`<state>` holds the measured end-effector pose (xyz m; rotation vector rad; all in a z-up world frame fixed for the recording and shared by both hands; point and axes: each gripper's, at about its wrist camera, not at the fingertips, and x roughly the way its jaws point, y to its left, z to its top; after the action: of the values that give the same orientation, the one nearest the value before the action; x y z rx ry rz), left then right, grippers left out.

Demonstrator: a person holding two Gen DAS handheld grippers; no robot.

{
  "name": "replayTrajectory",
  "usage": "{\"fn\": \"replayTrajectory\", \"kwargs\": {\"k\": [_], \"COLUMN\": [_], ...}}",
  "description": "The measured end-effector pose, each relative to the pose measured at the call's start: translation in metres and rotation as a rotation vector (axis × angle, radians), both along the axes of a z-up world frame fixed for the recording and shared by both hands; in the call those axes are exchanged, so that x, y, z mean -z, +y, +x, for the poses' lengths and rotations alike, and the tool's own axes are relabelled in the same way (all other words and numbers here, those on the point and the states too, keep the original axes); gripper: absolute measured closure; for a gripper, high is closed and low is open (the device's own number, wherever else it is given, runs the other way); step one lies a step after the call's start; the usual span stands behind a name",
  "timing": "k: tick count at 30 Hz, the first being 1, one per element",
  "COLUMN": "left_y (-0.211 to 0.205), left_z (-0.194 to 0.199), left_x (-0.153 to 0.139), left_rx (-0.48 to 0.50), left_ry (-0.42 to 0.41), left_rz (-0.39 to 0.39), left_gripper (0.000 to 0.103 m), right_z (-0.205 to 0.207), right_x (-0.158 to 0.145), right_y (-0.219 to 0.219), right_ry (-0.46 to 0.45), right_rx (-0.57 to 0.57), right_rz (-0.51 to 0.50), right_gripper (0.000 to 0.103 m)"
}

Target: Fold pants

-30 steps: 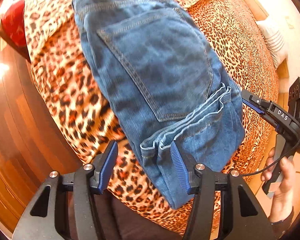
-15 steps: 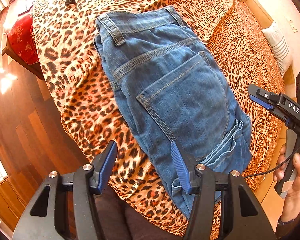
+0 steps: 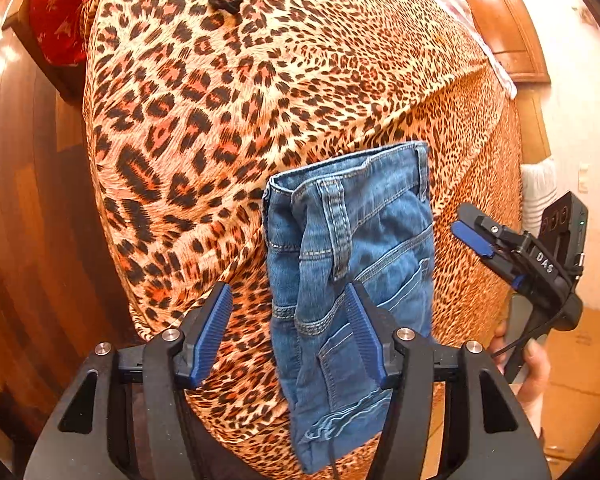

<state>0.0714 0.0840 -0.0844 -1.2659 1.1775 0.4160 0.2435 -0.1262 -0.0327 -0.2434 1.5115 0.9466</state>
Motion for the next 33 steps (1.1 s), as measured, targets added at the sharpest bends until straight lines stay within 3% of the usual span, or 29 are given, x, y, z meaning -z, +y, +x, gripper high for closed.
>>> {"fn": "replayTrajectory", "kwargs": {"k": [4, 11, 13, 14, 17, 20, 25, 26, 27, 28, 29, 30, 31, 33], "left_y": [0.010, 0.006, 0.005, 0.004, -0.001, -0.007, -0.006, -0.003, 0.000, 0.002, 0.004, 0.005, 0.005, 0.004], "left_z": [-0.001, 0.007, 0.010, 0.013, 0.025, 0.037, 0.040, 0.035, 0.033, 0.032, 0.030, 0.027, 0.025, 0.022], "left_x": [0.014, 0.039, 0.038, 0.037, 0.036, 0.039, 0.046, 0.046, 0.048, 0.049, 0.050, 0.051, 0.051, 0.043], "left_rx": [-0.072, -0.093, -0.100, -0.100, -0.074, -0.056, -0.053, -0.075, -0.081, -0.078, -0.073, -0.064, -0.059, -0.056], "left_ry": [-0.011, 0.010, -0.010, -0.020, -0.047, -0.135, -0.191, -0.208, -0.208, -0.195, -0.180, -0.166, -0.172, -0.189], "left_rz": [-0.066, -0.113, -0.106, -0.101, -0.093, -0.150, -0.136, -0.149, -0.153, -0.151, -0.146, -0.140, -0.143, -0.127], "left_gripper": [0.040, 0.034, 0.021, 0.020, 0.019, 0.020, 0.021, 0.024, 0.036, 0.053, 0.064, 0.084, 0.086, 0.089], "right_z": [-0.003, -0.010, -0.012, -0.012, -0.010, -0.007, -0.007, -0.012, -0.018, -0.024, -0.030, -0.032, -0.033, -0.028], "right_x": [0.019, 0.043, 0.047, 0.048, 0.050, 0.050, 0.043, 0.043, 0.043, 0.042, 0.042, 0.042, 0.040, 0.034], "right_y": [0.032, 0.057, 0.059, 0.060, 0.063, 0.063, 0.060, 0.063, 0.067, 0.071, 0.074, 0.078, 0.080, 0.079], "right_ry": [0.012, -0.001, 0.006, 0.011, 0.018, 0.039, 0.039, 0.031, 0.011, -0.038, -0.088, -0.121, -0.136, -0.123], "right_rx": [-0.063, -0.141, -0.149, -0.155, -0.170, -0.181, -0.231, -0.252, -0.276, -0.299, -0.319, -0.332, -0.335, -0.306], "right_rz": [-0.029, -0.081, -0.074, -0.065, -0.049, -0.023, 0.024, 0.026, 0.021, 0.006, -0.017, -0.037, -0.038, -0.019], "right_gripper": [0.032, 0.032, 0.028, 0.028, 0.027, 0.027, 0.029, 0.030, 0.032, 0.043, 0.047, 0.058, 0.072, 0.081]}}
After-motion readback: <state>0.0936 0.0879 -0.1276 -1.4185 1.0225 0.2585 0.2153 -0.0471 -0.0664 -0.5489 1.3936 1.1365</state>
